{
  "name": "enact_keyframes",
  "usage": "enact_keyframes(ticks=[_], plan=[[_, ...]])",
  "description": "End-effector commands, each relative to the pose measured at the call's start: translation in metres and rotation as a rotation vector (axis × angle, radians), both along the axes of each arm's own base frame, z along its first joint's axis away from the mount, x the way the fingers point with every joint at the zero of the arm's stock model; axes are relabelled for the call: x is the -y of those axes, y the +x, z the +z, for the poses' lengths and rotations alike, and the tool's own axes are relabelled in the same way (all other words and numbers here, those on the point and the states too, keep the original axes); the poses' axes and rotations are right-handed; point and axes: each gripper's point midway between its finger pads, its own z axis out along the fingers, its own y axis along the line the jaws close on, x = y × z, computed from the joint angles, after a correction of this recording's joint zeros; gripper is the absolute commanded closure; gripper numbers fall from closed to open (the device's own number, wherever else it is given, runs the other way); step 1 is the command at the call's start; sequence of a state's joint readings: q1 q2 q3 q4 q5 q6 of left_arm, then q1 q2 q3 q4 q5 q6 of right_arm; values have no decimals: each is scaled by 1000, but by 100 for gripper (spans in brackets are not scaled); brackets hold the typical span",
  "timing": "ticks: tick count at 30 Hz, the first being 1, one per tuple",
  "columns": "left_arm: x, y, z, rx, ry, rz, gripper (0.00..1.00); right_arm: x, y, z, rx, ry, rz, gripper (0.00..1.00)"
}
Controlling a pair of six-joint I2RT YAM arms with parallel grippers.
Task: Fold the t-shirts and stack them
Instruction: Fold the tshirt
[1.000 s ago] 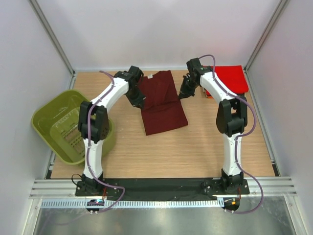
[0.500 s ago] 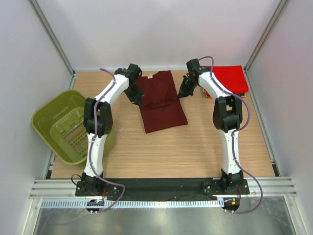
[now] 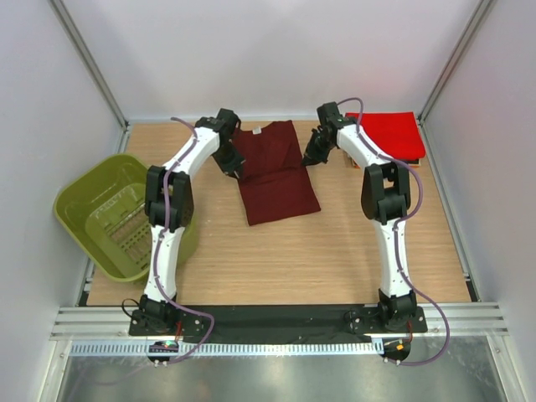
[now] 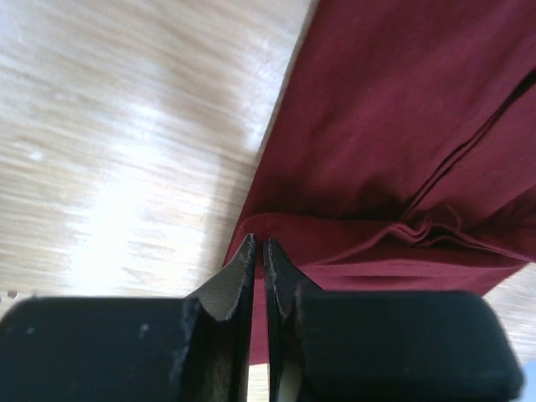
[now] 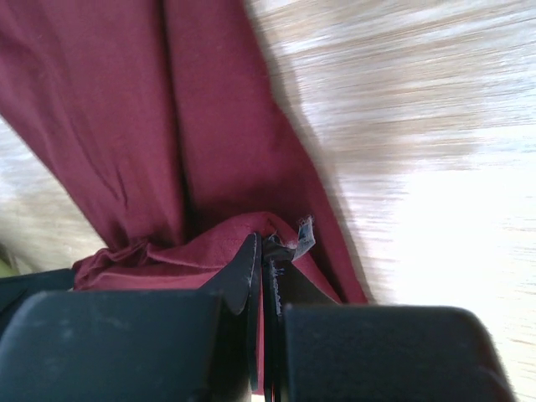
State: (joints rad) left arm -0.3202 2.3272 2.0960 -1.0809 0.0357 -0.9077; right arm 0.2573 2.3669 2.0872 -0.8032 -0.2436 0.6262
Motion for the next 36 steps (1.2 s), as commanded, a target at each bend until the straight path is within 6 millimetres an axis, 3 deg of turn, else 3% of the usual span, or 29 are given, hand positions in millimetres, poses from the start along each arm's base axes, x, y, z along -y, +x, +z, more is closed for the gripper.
enact_keyframes(ticks=[1, 9, 13, 17, 22, 28, 31, 32, 36], plan=[[-1, 29, 32, 135, -40, 2, 92, 11, 16, 15, 41, -17, -66, 97], [-2, 32, 26, 123, -41, -15, 84, 14, 15, 13, 32, 16, -100, 98], [-4, 39, 51, 193, -40, -12, 78, 16, 19, 21, 53, 30, -124, 97], [-1, 38, 74, 236, -57, -43, 76, 15, 18, 20, 31, 58, -150, 78], [9, 13, 81, 211, -63, -140, 83, 2, 17, 36, 41, 144, -102, 73], [25, -11, 81, 198, -2, -275, 100, 13, 7, 60, 84, 97, -68, 70], [34, -23, 66, 159, 24, -328, 100, 18, 1, 62, 88, 76, -65, 75], [41, -32, 57, 130, 41, -362, 100, 21, -7, 57, 77, 56, -53, 86], [41, -34, 49, 123, 95, -380, 100, 23, -18, 43, 48, 44, -45, 93]])
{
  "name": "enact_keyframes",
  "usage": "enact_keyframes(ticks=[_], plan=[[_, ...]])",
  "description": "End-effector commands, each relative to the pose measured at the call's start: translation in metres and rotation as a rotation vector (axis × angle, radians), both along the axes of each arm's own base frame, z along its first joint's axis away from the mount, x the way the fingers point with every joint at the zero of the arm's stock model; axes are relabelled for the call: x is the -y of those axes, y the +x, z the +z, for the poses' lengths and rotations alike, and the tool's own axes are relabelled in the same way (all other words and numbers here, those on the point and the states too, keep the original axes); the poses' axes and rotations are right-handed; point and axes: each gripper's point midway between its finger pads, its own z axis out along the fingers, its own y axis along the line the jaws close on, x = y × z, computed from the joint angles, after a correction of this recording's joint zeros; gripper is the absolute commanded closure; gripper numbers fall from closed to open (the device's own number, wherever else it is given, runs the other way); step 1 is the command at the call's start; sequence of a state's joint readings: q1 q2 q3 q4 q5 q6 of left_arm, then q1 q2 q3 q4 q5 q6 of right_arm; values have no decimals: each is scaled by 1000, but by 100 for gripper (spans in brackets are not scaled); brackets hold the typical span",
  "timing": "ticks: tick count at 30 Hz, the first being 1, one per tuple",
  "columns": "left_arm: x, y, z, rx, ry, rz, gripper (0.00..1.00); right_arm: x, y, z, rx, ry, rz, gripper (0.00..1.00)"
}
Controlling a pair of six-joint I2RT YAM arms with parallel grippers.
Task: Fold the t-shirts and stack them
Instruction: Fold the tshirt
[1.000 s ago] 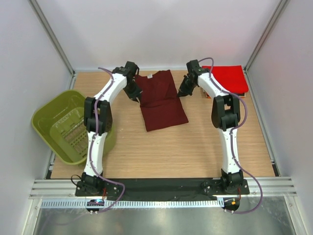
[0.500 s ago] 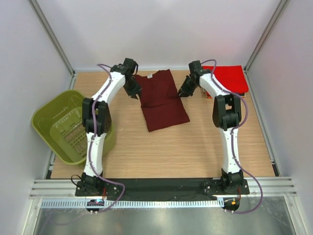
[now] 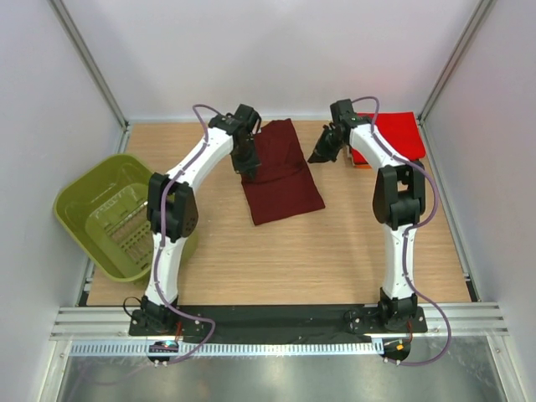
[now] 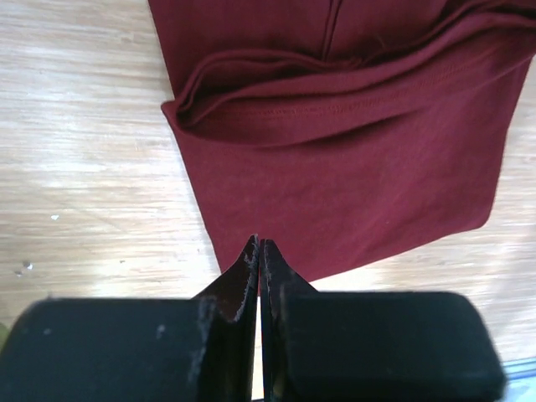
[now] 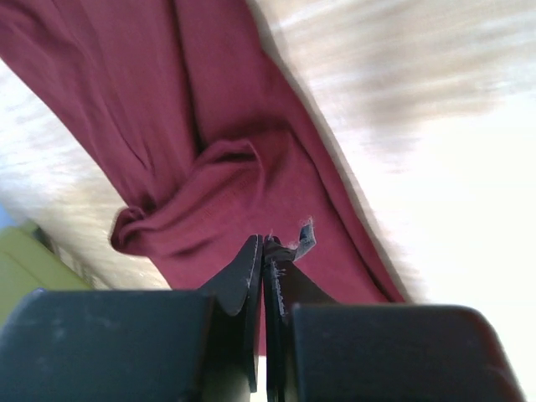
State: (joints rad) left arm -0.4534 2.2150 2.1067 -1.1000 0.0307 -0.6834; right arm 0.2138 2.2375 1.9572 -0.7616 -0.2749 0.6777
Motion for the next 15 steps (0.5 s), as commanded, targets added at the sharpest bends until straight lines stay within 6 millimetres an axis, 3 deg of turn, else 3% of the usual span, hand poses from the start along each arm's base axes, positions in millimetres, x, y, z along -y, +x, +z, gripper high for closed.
enact_keyframes(ticks=[1, 6, 11, 15], plan=[[-8, -5, -8, -3, 81, -34, 100, 3, -11, 13, 30, -13, 28, 94], [-9, -10, -31, -53, 117, -37, 100, -5, -22, -6, -3, -18, 45, 94], [-13, -13, -51, -96, 153, -27, 100, -11, -23, -10, -7, -17, 45, 94], [-14, 4, -58, -45, 183, -4, 100, -15, -19, -5, 8, -10, 43, 95]])
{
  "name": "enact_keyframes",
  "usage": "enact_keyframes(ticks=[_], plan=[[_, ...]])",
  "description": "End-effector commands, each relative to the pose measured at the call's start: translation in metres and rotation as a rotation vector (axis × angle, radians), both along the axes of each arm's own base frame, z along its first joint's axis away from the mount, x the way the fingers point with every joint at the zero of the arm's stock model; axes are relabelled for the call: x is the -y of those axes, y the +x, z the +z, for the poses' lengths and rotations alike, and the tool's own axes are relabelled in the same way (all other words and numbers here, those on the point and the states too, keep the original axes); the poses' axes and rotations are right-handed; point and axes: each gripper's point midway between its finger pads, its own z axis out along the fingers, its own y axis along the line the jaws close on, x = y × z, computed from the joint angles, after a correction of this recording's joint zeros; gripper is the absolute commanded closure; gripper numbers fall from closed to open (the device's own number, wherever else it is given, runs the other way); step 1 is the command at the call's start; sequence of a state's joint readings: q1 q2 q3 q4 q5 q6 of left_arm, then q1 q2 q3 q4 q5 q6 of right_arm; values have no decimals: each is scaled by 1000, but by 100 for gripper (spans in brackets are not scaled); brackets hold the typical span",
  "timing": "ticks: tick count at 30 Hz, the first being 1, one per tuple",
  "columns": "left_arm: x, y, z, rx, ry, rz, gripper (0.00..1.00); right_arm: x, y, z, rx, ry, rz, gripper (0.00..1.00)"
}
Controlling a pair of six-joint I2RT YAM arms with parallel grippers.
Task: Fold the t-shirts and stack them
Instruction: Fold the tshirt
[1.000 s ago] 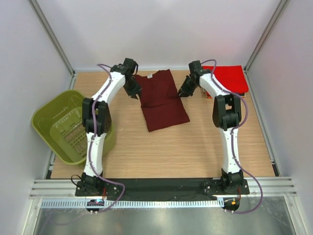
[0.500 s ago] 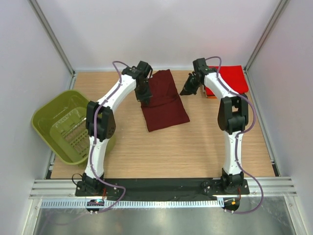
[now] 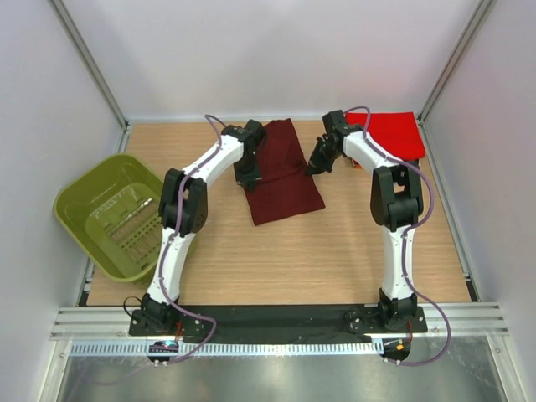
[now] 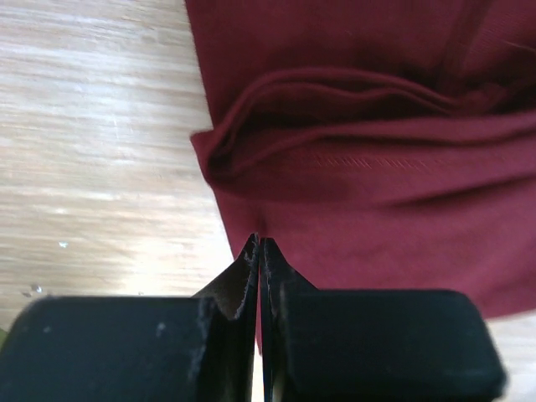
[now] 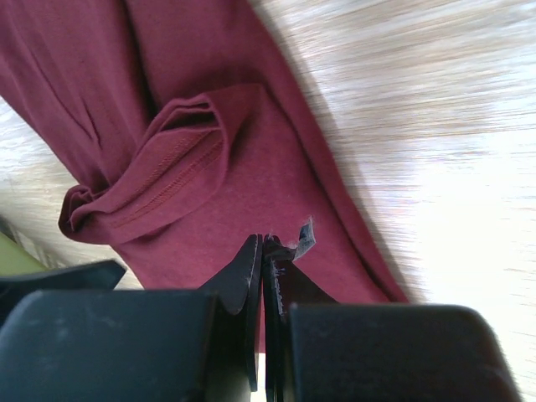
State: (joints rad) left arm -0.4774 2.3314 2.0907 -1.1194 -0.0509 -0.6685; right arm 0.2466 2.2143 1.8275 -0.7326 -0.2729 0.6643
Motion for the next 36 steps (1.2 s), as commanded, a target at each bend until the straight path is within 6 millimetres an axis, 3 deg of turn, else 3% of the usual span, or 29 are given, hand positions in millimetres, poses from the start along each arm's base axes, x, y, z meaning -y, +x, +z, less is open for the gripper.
enact_keyframes(ticks=[1, 4, 5, 12, 20, 25, 27, 28, 31, 32, 34, 36], plan=[[-7, 18, -3, 51, 55, 7, 100, -5, 11, 25, 80, 17, -2, 95], [-7, 40, 7, 116, 76, 26, 99, -5, 11, 25, 85, 12, 2, 94], [-12, 46, 0, 114, 92, 41, 100, -5, 12, 25, 88, 9, 3, 94], [-25, 86, 15, 207, 12, 174, 100, -10, 13, 17, 100, 2, 42, 90], [-24, 108, 42, 291, -108, 239, 100, -18, 24, -2, 98, 9, 67, 88], [-19, 106, 70, 323, -147, 205, 99, -28, 32, -3, 98, 47, 73, 86], [-13, 102, 81, 323, -186, 173, 98, -25, 32, 9, 114, 24, 95, 82], [-10, 100, 96, 340, -217, 159, 97, -23, 31, 14, 122, 12, 106, 81], [1, 87, 115, 329, -283, 116, 94, -12, 20, 35, 126, -3, 143, 73], [4, 81, 129, 345, -298, 99, 93, -5, 10, 33, 89, -4, 146, 71], [7, 67, 135, 329, -301, 58, 91, 2, -4, 43, 100, -15, 197, 66], [10, 47, 148, 319, -296, 25, 89, 9, -27, 34, 49, -47, 242, 64]])
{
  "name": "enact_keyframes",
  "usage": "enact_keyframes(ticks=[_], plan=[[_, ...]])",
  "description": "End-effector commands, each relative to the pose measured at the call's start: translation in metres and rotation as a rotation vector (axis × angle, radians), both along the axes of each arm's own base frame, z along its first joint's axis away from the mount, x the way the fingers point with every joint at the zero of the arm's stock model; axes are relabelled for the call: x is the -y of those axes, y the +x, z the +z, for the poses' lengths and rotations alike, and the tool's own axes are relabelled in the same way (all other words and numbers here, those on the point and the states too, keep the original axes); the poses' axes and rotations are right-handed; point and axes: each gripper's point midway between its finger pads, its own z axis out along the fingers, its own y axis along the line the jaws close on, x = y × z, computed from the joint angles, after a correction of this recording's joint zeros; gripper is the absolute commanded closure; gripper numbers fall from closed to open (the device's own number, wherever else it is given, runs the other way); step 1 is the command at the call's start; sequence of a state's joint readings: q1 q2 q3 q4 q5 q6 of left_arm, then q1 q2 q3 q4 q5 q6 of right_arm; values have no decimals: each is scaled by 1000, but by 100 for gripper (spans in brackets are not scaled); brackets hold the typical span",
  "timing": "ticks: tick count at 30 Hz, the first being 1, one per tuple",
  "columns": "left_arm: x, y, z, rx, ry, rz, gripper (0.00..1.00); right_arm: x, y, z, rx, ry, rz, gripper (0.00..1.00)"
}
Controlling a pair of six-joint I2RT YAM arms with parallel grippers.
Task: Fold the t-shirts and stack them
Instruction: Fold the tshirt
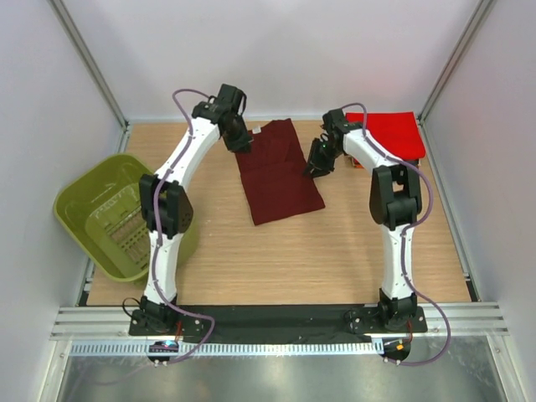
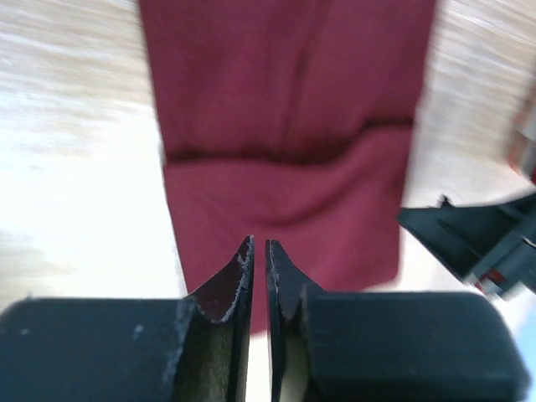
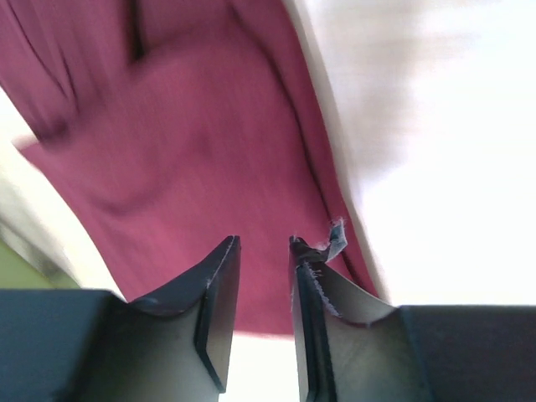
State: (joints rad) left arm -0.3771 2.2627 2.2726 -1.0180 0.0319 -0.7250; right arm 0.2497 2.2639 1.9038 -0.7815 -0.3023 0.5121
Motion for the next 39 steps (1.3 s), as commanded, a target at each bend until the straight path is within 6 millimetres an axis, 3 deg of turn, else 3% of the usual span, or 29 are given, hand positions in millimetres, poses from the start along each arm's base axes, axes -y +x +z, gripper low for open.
enact_keyframes(ticks=[1, 2, 4, 5, 6, 9, 10, 12, 13, 16, 18, 20, 21, 24, 25, 26, 28, 29, 32, 39], plan=[[15, -36, 52, 47, -45, -115, 89, 16, -36, 40, 24, -41, 127, 63], [15, -45, 49, 27, -37, -141, 88, 21, -48, 31, -13, -57, 138, 63], [20, -69, 61, 21, -42, -188, 88, 27, -58, 29, -19, -67, 165, 62], [19, -82, 51, -13, -28, -212, 87, 30, -68, 21, -48, -75, 171, 62], [24, -96, 66, 11, -44, -242, 87, 34, -71, 18, -53, -89, 176, 62], [24, -124, 64, -14, -31, -283, 84, 42, -83, 4, -81, -113, 177, 62], [25, -136, 75, 3, -41, -298, 84, 41, -85, 1, -85, -108, 182, 62], [22, -149, 69, -18, -38, -304, 83, 40, -91, -9, -107, -96, 188, 62], [20, -155, 77, 1, -47, -305, 83, 40, -91, -11, -103, -93, 187, 62], [9, -170, 69, -16, -31, -296, 83, 42, -101, -21, -123, -94, 188, 62], [2, -175, 63, -24, -6, -285, 82, 44, -104, -19, -111, -99, 173, 74], [-7, -183, 53, -45, 15, -265, 82, 47, -112, -25, -116, -105, 160, 91], [-8, -187, 50, -53, 16, -261, 82, 48, -114, -18, -95, -106, 151, 99], [-14, -198, 41, -81, 14, -229, 80, 52, -137, -24, -111, -104, 113, 99], [-14, -201, 39, -84, 11, -226, 80, 51, -137, -14, -68, -84, 89, 99], [-16, -207, 32, -106, 16, -218, 80, 55, -156, -25, -109, -88, 81, 99], [-15, -214, 31, -106, 16, -220, 79, 60, -169, -27, -111, -93, 45, 99], [-13, -219, 27, -115, 14, -220, 78, 63, -186, -31, -139, -97, 14, 99], [-2, -236, 13, -141, 10, -259, 77, 68, -217, -42, -189, -88, -47, 99], [32, -252, -18, -143, -100, -265, 71, 70, -249, -28, -171, -51, -122, 94]])
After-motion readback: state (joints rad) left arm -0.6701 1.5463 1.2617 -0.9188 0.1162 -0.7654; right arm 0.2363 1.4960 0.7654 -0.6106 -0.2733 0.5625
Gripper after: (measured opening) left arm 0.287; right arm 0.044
